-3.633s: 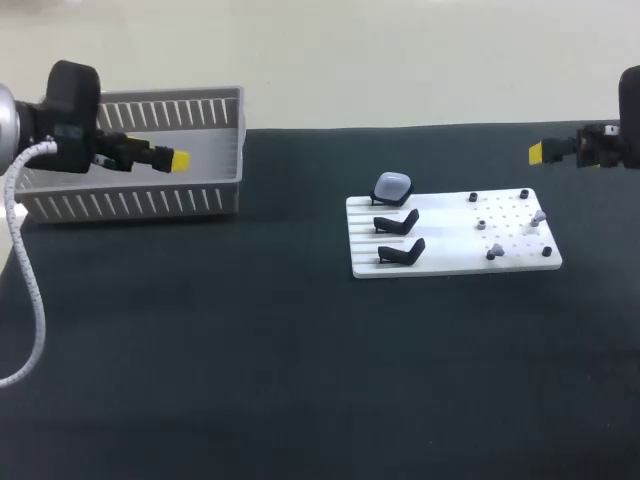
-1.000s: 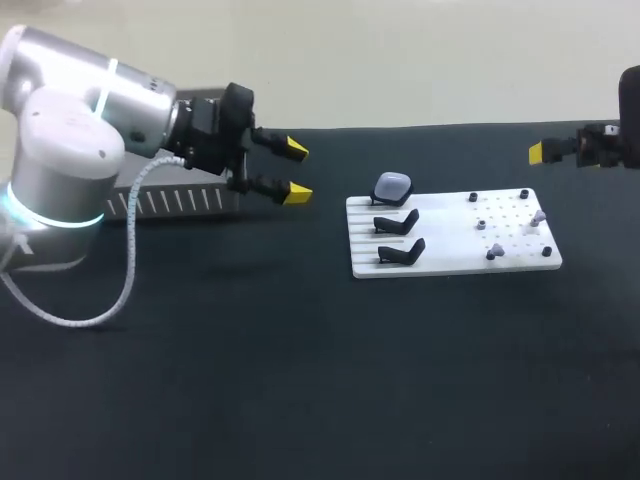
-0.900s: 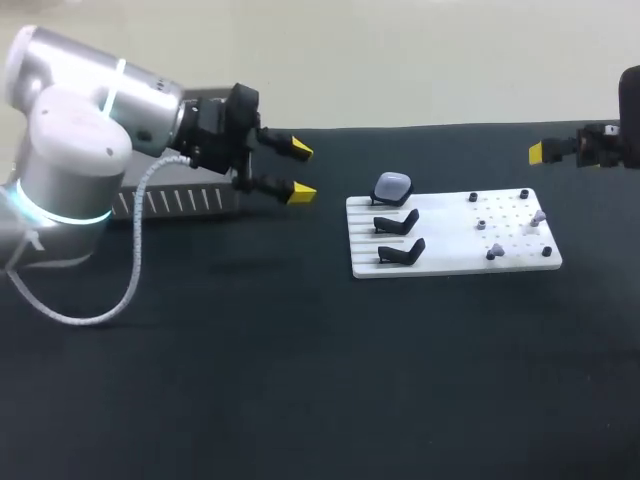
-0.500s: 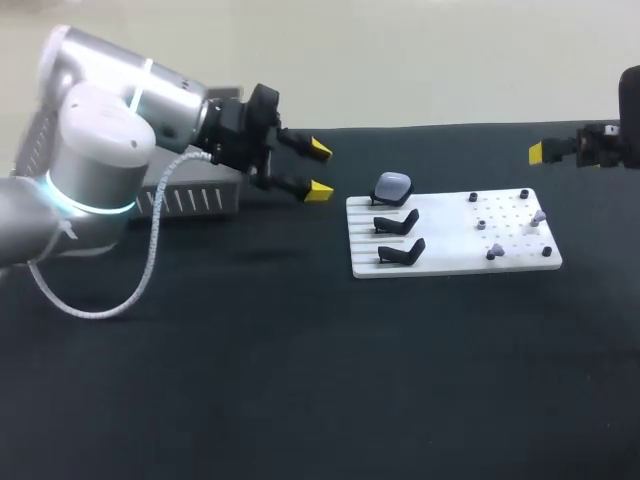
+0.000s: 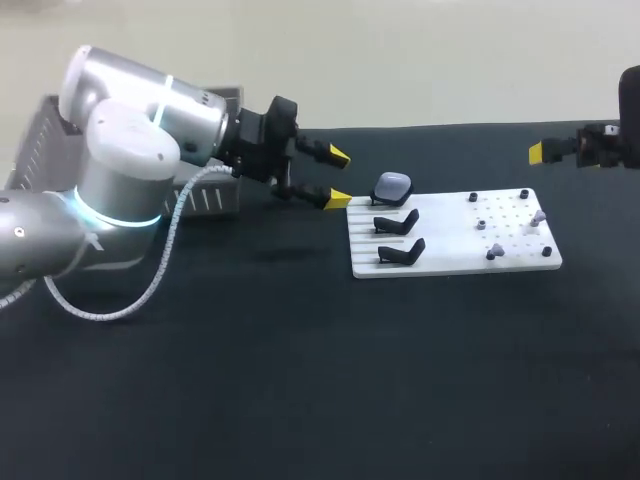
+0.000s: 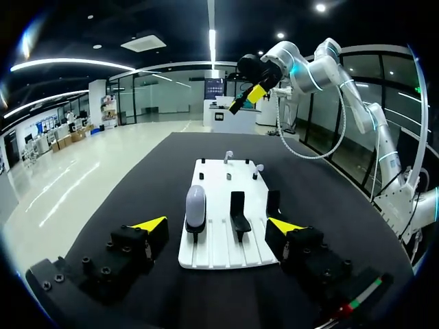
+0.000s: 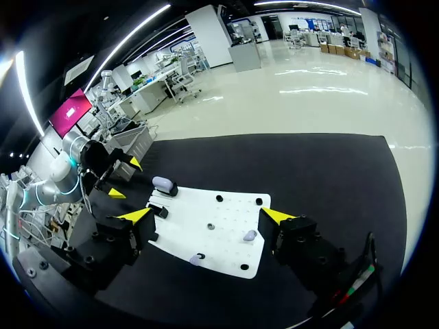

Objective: Pick up each earbud case from the left stands, insert the matching earbuds, close the lid, and place the case in the box.

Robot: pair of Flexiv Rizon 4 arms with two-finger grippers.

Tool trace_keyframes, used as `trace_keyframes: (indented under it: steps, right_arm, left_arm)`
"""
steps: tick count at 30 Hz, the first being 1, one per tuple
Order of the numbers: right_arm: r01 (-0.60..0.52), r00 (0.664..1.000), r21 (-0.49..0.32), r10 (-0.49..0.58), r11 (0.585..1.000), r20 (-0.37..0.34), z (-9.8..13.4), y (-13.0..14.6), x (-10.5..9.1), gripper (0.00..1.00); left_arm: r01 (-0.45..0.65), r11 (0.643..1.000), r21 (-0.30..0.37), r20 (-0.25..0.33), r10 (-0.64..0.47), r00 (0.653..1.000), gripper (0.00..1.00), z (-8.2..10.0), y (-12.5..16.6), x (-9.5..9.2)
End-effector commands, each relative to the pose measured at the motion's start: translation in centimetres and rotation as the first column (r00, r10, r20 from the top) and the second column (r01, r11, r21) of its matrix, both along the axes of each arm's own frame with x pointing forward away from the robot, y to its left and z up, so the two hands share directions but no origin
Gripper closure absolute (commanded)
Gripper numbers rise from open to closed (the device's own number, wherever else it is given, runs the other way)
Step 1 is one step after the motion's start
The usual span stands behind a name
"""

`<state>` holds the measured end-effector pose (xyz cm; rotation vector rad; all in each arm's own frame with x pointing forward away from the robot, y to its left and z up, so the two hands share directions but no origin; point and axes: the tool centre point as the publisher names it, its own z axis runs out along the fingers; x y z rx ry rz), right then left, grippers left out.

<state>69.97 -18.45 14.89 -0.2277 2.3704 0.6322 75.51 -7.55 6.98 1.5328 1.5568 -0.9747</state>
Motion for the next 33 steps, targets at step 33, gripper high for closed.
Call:
trace_keyframes:
  steps: [33]
  right_arm:
    - [0.000,1.000,-0.001,0.000,1.000,0.000,0.0,0.0,0.0,0.00]
  left_arm:
    - [0.002,1.000,-0.018,-0.057,-0.003,0.998,0.40,-3.8,-3.6,2.5]
